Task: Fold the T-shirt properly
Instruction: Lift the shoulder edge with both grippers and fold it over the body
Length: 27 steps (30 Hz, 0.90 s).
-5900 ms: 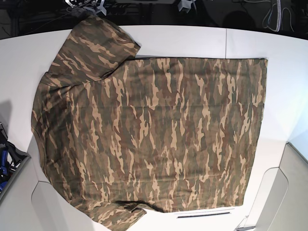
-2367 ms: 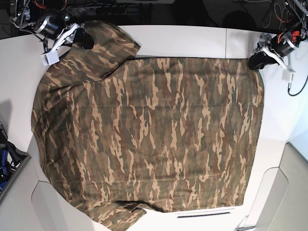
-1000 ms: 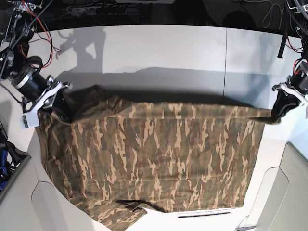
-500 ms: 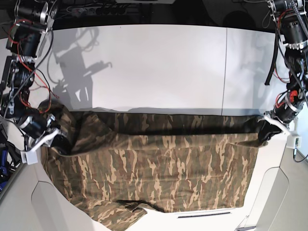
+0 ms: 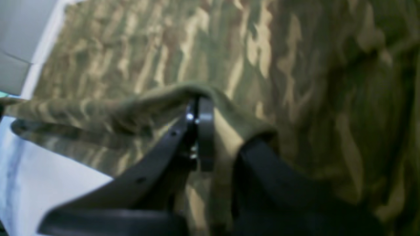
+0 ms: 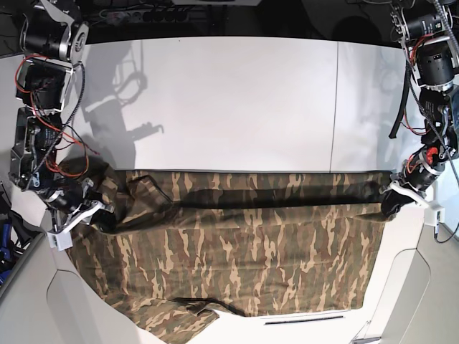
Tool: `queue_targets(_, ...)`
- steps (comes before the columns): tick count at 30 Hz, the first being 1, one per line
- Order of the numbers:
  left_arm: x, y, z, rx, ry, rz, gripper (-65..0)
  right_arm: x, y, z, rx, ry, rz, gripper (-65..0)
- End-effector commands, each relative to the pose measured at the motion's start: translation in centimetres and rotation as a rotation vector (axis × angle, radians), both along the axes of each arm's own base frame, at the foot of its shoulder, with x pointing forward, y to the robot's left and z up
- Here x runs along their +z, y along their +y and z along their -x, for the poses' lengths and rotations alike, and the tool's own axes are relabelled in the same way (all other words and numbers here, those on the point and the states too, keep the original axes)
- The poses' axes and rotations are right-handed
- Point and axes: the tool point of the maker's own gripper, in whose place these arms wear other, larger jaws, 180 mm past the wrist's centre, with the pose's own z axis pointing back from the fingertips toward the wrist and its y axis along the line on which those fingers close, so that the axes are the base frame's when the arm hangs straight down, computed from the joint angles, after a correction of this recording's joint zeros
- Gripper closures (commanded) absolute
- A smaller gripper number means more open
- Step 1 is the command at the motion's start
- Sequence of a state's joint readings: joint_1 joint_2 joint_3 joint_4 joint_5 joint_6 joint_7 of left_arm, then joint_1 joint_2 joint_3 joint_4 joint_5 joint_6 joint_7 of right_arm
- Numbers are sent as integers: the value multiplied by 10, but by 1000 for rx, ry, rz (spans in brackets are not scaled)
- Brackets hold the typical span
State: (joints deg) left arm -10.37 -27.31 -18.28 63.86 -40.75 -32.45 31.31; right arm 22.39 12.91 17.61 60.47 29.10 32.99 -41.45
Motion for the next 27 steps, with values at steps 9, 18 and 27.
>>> queue_targets(9, 0, 1, -3, 6, 43, 23, -297, -7, 13, 5, -12, -18, -44, -208)
queue_targets(18, 12, 27, 12, 64, 79, 146, -297, 21, -28, 12, -101, -28, -87, -208)
queue_targets(27, 5, 35, 34, 96, 80, 226, -298, 28, -81, 25, -230, -37, -99, -208)
